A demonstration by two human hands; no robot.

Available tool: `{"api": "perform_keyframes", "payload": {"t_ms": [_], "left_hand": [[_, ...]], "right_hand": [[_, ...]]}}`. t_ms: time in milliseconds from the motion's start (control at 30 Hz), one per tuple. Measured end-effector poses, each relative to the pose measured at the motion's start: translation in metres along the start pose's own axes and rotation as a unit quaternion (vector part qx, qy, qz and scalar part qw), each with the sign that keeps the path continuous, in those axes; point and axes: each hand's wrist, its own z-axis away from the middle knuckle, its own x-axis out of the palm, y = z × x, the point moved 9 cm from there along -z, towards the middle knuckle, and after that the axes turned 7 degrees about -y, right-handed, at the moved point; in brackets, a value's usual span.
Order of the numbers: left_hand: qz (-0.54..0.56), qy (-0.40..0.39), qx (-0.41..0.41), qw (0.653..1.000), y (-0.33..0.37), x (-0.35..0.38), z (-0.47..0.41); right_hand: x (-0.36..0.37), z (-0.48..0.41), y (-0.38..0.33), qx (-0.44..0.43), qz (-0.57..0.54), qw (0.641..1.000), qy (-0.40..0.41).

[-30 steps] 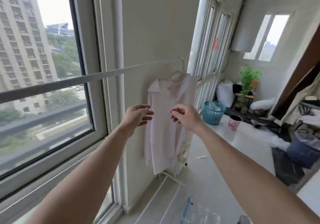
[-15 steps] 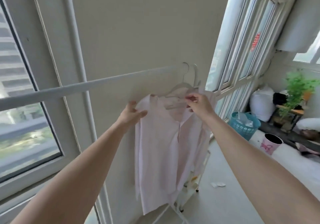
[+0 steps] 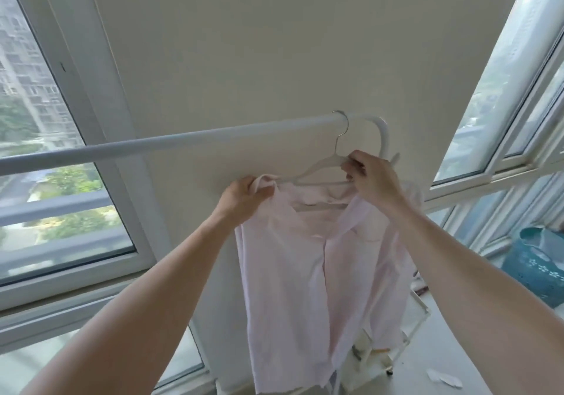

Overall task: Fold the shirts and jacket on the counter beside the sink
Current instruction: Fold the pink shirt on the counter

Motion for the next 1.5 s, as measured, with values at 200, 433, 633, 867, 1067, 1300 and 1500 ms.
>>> {"api": "perform_keyframes", "payload": {"t_ms": [200, 433, 633, 867, 1067, 1300, 1500], "left_hand": [[-0.021, 0.047, -0.014, 0.999, -0.002, -0.041, 0.039], [-0.027, 0.087, -0.035, 0.995, -0.031, -0.116, 0.122], [-0.01, 0.168, -0.063, 0.984, -0.079, -0.22, 0.247], [-0.021, 0.254, -0.153, 0.955, -0.163, -0.344, 0.447], [0.003, 0.322, -0.226, 0.919, -0.238, -0.435, 0.633], [0.048, 0.458, -0.319, 0.829, -0.311, -0.516, 0.843], [-0.014, 0.53, -0.397, 0.749, -0.369, -0.596, 0.99]], "right_hand": [[0.011, 0.013, -0.043, -0.056, -0.047, 0.997, 0.01], [0.043, 0.054, -0.13, -0.118, -0.085, 0.989, -0.038], [0.087, 0.126, -0.261, -0.19, -0.134, 0.968, -0.093], [0.169, 0.251, -0.463, -0.351, -0.133, 0.906, -0.197], [0.264, 0.382, -0.627, -0.463, -0.177, 0.81, -0.312], [0.353, 0.537, -0.79, -0.53, -0.219, 0.695, -0.434], [0.422, 0.662, -0.917, -0.56, -0.25, 0.609, -0.503]]}}
